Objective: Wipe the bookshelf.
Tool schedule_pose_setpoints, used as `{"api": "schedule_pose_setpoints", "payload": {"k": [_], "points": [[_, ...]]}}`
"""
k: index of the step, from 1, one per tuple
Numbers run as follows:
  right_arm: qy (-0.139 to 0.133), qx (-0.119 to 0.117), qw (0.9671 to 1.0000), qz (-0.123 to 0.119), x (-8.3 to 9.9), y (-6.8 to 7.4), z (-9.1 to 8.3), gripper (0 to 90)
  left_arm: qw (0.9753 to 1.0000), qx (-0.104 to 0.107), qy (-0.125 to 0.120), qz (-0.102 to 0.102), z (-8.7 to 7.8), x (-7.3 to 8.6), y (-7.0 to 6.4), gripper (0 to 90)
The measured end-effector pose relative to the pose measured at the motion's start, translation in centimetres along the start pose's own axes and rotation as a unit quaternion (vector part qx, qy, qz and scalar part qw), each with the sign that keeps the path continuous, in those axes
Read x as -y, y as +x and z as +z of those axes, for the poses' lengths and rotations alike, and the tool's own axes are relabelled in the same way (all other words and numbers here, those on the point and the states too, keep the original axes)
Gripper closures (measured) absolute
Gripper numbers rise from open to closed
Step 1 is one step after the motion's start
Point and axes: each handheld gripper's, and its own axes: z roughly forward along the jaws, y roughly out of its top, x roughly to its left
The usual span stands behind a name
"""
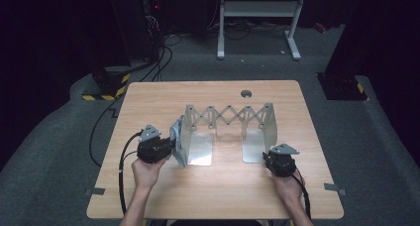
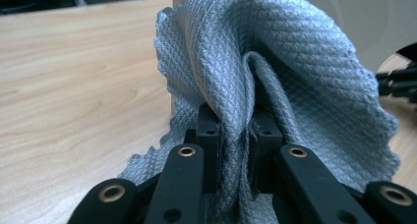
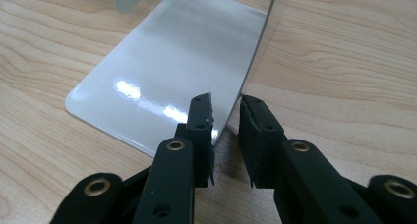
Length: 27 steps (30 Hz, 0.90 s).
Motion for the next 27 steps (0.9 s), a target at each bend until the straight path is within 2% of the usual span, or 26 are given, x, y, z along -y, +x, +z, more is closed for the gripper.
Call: {"api": "schedule_pose_setpoints", "payload": {"k": [11,19,24,27], "points": [[0.000,-0.001,1.0000,0.000,0.0,0.0,0.0,75.8,0.9993,-0.002,0.036,-0.012,2.4,1.9,0.4,78.7],[0.000,0.000,1.0000,0.001,0.0,0.1,0.0,76.0,0.9967,-0.008,0.078,-0.020,4.8,3.6,0.9,78.6],[0.000,0.001,1.0000,-0.001,0.0,0.1,0.0,76.3,0.9952,-0.007,0.095,-0.022,5.7,4.2,1.0,78.6],[0.000,0.000,1.0000,0.000,0.0,0.1,0.0,76.6,0.9950,-0.004,0.097,-0.023,6.0,4.3,1.0,78.6]]}}
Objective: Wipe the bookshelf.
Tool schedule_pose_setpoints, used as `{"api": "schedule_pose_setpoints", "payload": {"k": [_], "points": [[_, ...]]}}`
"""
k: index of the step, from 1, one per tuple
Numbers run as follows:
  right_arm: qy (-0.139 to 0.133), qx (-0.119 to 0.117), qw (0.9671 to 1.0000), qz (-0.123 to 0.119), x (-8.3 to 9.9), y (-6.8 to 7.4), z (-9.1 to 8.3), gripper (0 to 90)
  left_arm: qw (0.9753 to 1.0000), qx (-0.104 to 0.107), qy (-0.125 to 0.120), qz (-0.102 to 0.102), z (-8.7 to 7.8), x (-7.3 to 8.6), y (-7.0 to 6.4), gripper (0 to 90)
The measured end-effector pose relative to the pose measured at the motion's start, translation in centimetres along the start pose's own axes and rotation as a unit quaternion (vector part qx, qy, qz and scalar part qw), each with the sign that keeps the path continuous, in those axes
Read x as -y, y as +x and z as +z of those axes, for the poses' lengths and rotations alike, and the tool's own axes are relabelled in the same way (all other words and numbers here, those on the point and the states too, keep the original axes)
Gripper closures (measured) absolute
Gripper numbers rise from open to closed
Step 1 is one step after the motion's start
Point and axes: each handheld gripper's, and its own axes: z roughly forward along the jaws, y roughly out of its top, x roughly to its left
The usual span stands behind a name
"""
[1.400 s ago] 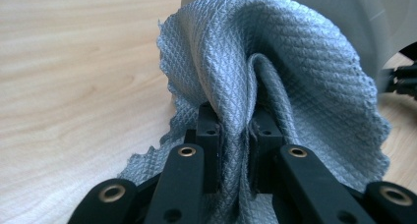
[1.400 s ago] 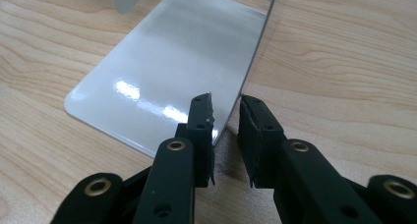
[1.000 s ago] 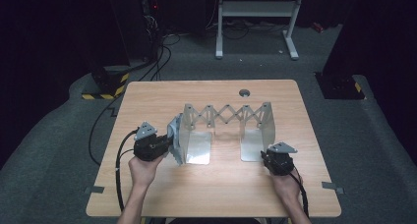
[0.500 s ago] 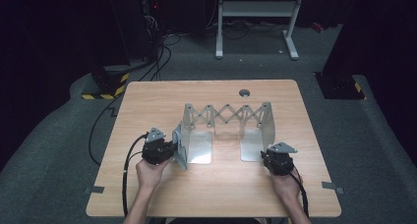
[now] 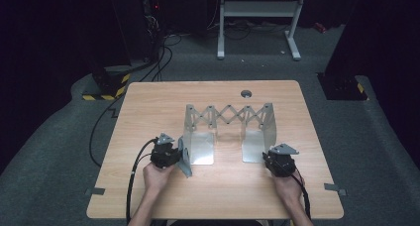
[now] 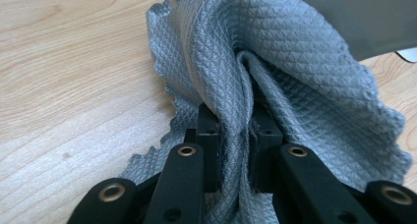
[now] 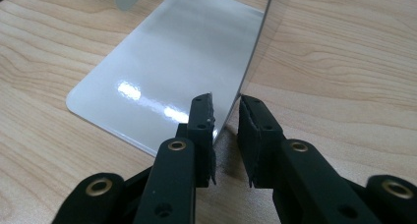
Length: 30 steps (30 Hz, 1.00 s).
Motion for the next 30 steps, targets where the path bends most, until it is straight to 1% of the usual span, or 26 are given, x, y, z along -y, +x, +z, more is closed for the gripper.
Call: {"api": "schedule_pose_setpoints", "payload": {"k": [5,7,8,9,11,14,17,18,20,21,23,30], "points": [[0.000,0.001,1.0000,0.001,0.0,0.0,0.0,76.7,1.0000,0.005,-0.004,-0.002,-0.2,-0.1,-0.1,78.6],[0.000,0.001,1.0000,0.002,0.0,0.0,0.0,76.8,0.9999,0.011,-0.010,-0.002,-0.7,-0.2,-0.1,78.6],[0.000,0.001,1.0000,0.002,0.0,0.0,0.0,76.7,0.9998,0.014,-0.014,-0.005,-0.9,-0.3,-0.1,78.6],[0.000,0.001,1.0000,0.002,0.0,0.0,0.0,76.7,0.9998,0.014,-0.014,-0.005,-0.9,-0.3,-0.1,78.6],[0.000,0.001,1.0000,0.000,0.0,0.0,0.0,76.7,0.9995,0.018,-0.025,-0.007,-1.7,-0.5,-0.2,78.6],[0.000,0.001,1.0000,0.002,0.0,0.0,0.0,76.7,0.9994,0.017,-0.029,-0.004,-2.0,-0.7,-0.3,78.6],[0.000,0.000,1.0000,0.002,0.0,0.0,0.0,76.7,0.9990,0.016,-0.042,0.003,-2.8,-1.4,-0.7,78.6],[0.000,0.000,1.0000,0.002,0.0,0.0,0.0,76.7,0.9990,0.016,-0.042,0.003,-2.8,-1.4,-0.7,78.6],[0.000,0.001,1.0000,0.002,0.0,0.1,0.0,76.7,0.9982,0.021,-0.056,0.002,-3.7,-1.9,-0.9,78.6],[0.000,0.001,1.0000,0.002,0.0,0.1,0.0,76.7,0.9982,0.021,-0.056,0.002,-3.7,-1.9,-0.9,78.6],[0.000,0.001,1.0000,0.002,0.0,0.1,0.0,76.7,0.9974,0.021,-0.068,0.007,-4.5,-2.4,-1.2,78.6],[0.000,-0.001,1.0000,0.001,0.0,0.0,0.0,76.5,0.9960,0.023,-0.085,0.012,-6.1,-3.3,-1.7,78.6]]}}
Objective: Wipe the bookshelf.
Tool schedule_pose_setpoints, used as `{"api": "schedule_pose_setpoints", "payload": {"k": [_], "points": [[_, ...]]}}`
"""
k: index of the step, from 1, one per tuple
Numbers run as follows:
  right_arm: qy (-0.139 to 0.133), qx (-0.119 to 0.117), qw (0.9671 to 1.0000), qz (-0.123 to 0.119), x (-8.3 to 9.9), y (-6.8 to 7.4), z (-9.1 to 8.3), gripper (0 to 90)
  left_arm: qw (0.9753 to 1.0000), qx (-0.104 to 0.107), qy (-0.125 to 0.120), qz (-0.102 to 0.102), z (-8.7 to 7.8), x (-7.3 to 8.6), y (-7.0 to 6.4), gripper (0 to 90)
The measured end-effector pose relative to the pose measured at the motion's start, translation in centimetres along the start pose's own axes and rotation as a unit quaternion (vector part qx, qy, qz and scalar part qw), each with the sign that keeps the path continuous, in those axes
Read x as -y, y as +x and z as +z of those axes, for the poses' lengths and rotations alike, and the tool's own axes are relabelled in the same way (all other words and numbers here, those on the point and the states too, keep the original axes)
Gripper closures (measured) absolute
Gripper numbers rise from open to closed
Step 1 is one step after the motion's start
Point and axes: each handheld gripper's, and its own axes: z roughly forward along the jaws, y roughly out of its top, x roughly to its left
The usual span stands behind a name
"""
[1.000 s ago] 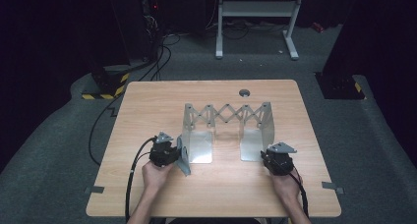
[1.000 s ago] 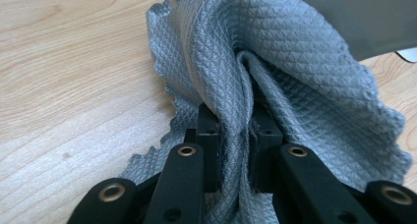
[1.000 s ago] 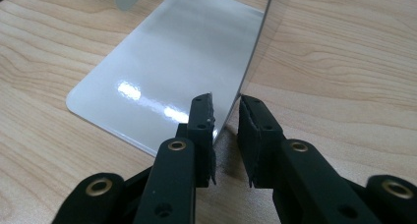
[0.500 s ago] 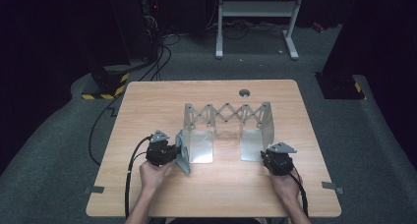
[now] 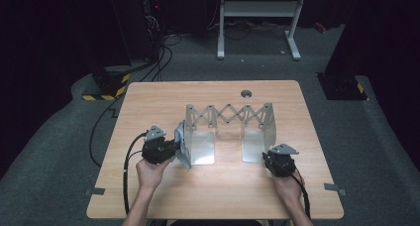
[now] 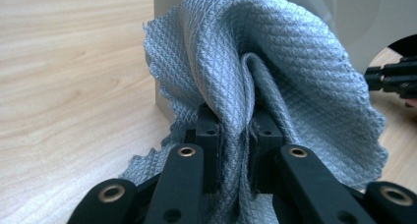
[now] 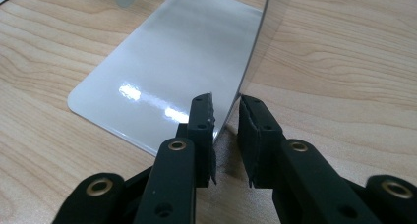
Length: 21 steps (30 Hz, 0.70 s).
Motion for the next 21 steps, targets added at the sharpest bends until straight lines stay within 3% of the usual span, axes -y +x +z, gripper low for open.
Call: {"api": "schedule_pose_setpoints", "payload": {"k": [9,21], "points": [[0.000,-0.002,1.0000,0.001,0.0,0.0,0.0,76.4,0.9998,-0.004,-0.015,0.012,-1.1,-1.2,-0.5,78.6],[0.000,-0.003,1.0000,0.001,0.0,0.0,0.0,76.4,0.9997,-0.017,0.012,0.008,1.1,0.1,0.0,78.5]]}}
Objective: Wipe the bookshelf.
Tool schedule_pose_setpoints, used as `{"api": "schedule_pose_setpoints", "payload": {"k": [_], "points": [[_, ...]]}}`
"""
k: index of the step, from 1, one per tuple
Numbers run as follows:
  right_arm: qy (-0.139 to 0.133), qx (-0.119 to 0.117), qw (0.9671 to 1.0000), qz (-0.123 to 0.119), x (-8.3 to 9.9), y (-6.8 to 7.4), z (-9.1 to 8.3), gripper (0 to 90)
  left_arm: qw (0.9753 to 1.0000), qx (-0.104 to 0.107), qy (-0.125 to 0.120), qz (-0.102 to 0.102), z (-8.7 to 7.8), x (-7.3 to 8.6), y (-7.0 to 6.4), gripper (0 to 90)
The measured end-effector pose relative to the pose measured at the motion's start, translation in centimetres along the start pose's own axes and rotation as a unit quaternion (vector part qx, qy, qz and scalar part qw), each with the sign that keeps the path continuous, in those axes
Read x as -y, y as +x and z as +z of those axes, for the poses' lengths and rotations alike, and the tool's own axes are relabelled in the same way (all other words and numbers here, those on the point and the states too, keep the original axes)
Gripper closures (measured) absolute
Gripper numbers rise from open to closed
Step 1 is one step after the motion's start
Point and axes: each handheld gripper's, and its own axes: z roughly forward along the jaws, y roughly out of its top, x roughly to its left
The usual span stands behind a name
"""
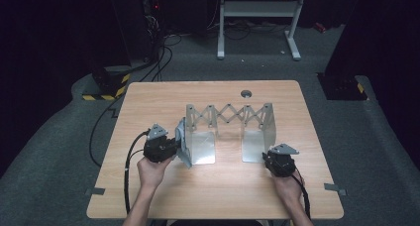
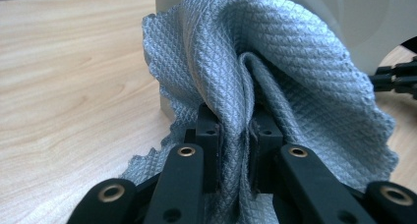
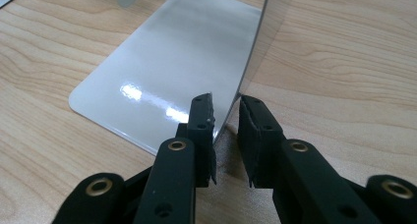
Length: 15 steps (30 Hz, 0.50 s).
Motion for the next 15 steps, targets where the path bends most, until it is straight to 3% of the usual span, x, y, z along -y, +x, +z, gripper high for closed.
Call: {"api": "schedule_pose_setpoints", "payload": {"k": [15], "points": [[0.000,0.001,1.0000,0.000,0.0,0.0,0.0,76.4,0.9983,-0.002,0.054,-0.022,4.0,2.7,1.6,78.4]]}}
